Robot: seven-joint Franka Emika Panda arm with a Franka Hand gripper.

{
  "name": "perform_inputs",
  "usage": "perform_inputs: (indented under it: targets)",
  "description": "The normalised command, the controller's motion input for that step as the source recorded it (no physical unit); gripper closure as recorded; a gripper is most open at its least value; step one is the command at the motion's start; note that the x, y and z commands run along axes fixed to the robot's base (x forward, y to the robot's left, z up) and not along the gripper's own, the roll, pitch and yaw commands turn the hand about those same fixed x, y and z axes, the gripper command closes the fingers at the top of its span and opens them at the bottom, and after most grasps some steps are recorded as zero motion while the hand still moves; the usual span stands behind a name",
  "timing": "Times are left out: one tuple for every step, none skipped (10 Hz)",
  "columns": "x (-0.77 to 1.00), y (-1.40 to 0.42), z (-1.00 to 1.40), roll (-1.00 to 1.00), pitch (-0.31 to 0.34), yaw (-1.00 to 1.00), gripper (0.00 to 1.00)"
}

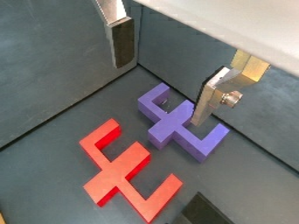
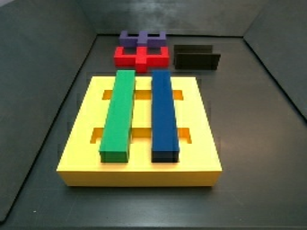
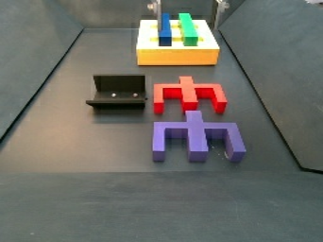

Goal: Pick up the purple object. Move up. Place the purple object on the fixture. Regrasp the purple object. Move to above the board. Insert the purple object.
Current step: Pick up the purple object.

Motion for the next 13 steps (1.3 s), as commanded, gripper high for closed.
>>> perform_inputs:
  targets:
    - [0.00, 0.00, -0.02, 0.00, -0.007, 0.00, 0.00]
    - [-0.07, 0.14, -0.23, -0.04, -0.036, 0.00, 0.00]
    - [-0.23, 0.40, -0.46, -0.03, -0.041, -0.09, 0.00]
    - [-0.20, 0.61, -0.54, -0.03, -0.027, -0.13, 0.00]
    - [-0.27, 0.68, -0.57, -0.05, -0.066, -0.17, 0.00]
    - [-0.18, 0.67, -0.78, -0.07, -0.061, -0.16, 0.00]
    - [-0.17, 0.55, -0.89, -0.04, -0.114, -0.10, 0.00]
    - [0.00, 0.24, -0.87, -0.04, -0.167, 0.00, 0.00]
    - [0.38, -0.09, -0.63, 0.00, -0.144, 0.00, 0.00]
    - [0.47, -0.19, -0.61, 0.00, -0.123, 0.00, 0.00]
    - [0.43, -0.15, -0.63, 0.00, -0.119, -0.02, 0.00]
    - [0.19, -0.06, -0.43, 0.00, -0.067, -0.14, 0.00]
    - [-0.05, 0.00, -0.27, 0.01, 0.000, -0.05, 0.00]
